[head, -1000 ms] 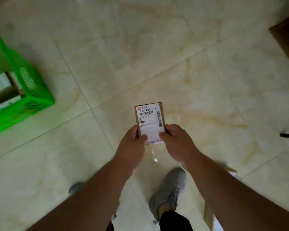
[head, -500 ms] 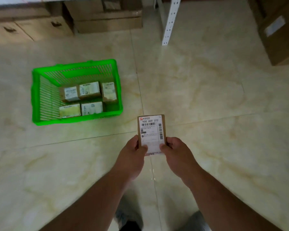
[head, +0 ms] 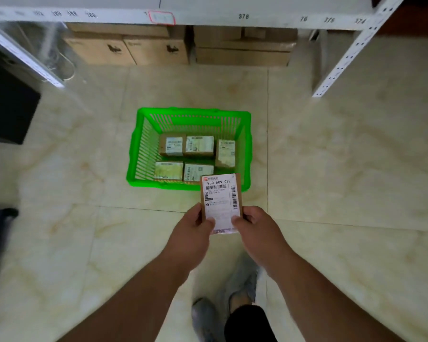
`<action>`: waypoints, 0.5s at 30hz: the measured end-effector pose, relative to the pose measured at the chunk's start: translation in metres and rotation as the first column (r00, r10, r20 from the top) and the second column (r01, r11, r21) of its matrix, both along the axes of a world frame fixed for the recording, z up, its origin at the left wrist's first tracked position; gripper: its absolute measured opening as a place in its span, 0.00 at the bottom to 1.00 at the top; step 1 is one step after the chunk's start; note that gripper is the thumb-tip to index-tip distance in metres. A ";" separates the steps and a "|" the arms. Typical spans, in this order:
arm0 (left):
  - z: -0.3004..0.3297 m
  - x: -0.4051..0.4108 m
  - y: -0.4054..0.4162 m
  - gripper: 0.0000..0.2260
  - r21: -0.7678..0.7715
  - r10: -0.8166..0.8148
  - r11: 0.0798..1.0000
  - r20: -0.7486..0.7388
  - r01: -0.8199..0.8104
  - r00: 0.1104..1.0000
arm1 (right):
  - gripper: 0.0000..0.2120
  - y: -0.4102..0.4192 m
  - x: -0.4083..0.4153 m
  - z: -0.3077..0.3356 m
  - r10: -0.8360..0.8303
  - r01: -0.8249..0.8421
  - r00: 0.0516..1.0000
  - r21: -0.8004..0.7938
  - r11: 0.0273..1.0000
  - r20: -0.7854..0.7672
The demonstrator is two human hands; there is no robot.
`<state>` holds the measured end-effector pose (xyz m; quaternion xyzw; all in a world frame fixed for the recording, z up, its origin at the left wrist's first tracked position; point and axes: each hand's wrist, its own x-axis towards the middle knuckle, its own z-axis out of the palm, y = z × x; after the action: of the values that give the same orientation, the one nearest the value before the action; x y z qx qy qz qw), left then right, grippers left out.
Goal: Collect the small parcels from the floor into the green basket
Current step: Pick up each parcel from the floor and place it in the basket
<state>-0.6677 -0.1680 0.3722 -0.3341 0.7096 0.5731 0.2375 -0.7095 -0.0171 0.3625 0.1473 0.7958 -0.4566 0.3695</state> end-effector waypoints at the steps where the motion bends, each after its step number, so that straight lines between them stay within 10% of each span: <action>1: 0.000 -0.007 -0.005 0.17 0.006 0.019 1.000 0.005 -0.019 1.000 | 0.17 -0.005 -0.007 -0.002 -0.007 0.007 1.000 -0.009 1.000 0.011; 15: -0.034 -0.103 -0.074 0.19 -0.024 0.085 0.996 0.098 -0.083 0.992 | 0.17 -0.079 -0.110 -0.040 0.079 -0.076 0.991 -0.040 0.996 0.106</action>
<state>-0.7710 -0.2415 0.3383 -0.3940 0.6880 0.5583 0.2445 -0.8195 -0.0965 0.3220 0.1340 0.7717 -0.4474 0.4317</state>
